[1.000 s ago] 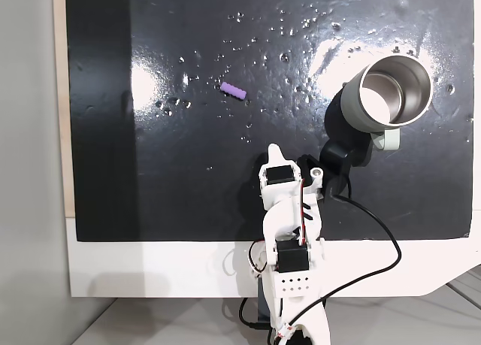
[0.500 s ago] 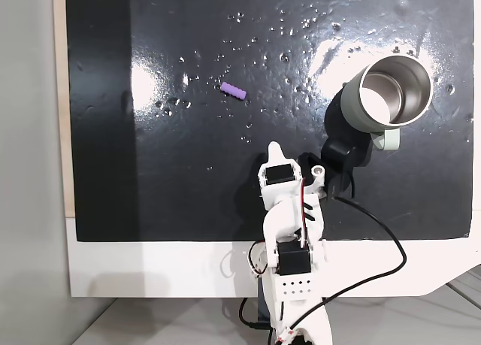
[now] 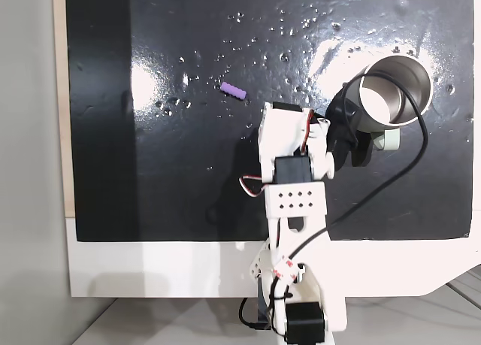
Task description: Grasp a pengrip and put it in the cup.
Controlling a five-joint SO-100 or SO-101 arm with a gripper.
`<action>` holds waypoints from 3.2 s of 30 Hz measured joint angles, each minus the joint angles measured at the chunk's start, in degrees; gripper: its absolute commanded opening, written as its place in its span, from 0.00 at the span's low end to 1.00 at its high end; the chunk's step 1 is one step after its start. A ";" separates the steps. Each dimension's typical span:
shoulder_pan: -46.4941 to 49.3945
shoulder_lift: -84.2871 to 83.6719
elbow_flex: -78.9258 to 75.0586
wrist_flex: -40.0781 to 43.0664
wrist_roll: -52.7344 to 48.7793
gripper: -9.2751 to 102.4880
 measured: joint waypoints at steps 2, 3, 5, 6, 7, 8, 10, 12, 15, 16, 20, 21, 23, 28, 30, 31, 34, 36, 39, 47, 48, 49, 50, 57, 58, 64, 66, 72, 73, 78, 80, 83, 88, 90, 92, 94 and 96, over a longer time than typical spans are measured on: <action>-0.53 -6.24 -5.62 3.08 3.96 0.08; -1.14 -8.88 -8.00 4.48 6.24 0.08; -2.37 -12.66 -11.78 6.50 10.37 0.08; -3.16 -13.97 -13.36 7.29 11.95 0.08; -3.87 -15.12 -14.85 7.91 13.10 0.10; -4.57 -15.91 -16.08 8.09 13.89 0.12; -5.71 -17.40 -18.63 8.09 14.77 0.18; -6.77 -18.46 -20.74 8.44 15.73 0.27; -8.53 -19.51 -23.55 8.88 17.49 0.30; -9.05 -19.95 -24.35 9.05 17.75 0.32; -10.55 -24.35 -28.39 9.93 22.68 0.36; -10.55 -25.93 -29.71 10.46 23.38 0.37; -9.84 -29.18 -31.64 11.07 25.75 0.37; -10.46 -35.68 -35.07 12.13 26.81 0.38; -10.81 -37.79 -36.56 12.13 26.81 0.38; -10.81 -38.76 -37.35 12.13 26.81 0.38; -11.07 -41.57 -39.99 12.22 26.81 0.39; -12.04 -43.42 -41.57 13.10 26.89 0.39; -14.15 -45.44 -43.07 13.62 27.33 0.40; -16.88 -47.20 -44.21 14.68 27.07 0.40; -16.96 -47.20 -44.21 14.68 27.07 0.40; -16.96 -47.20 -43.68 14.68 27.07 0.40; -16.96 -47.20 -43.24 14.68 27.07 0.40; -15.91 -48.34 -41.48 14.50 26.98 0.37; -15.82 -48.34 -41.48 14.50 26.81 0.35; -15.82 -48.34 -41.22 14.50 26.28 0.18; -15.73 -47.99 -40.61 14.50 25.93 0.12; -15.21 -47.20 -39.20 14.50 25.84 0.08; -15.12 -47.20 -39.20 14.50 25.84 0.08; -14.41 -45.00 -37.35 14.50 24.87 0.08; -14.24 -43.68 -37.27 15.29 23.29 0.08; -13.97 -39.90 -37.18 17.67 20.92 0.08; -11.95 -30.32 -37.18 21.97 15.56 0.08; -10.37 -26.28 -37.18 23.47 12.04 0.08; -8.35 -22.15 -37.18 24.43 8.17 0.08; -5.63 -17.93 -37.18 24.96 3.78 0.08; -2.55 -13.80 -37.18 25.58 -1.32 0.08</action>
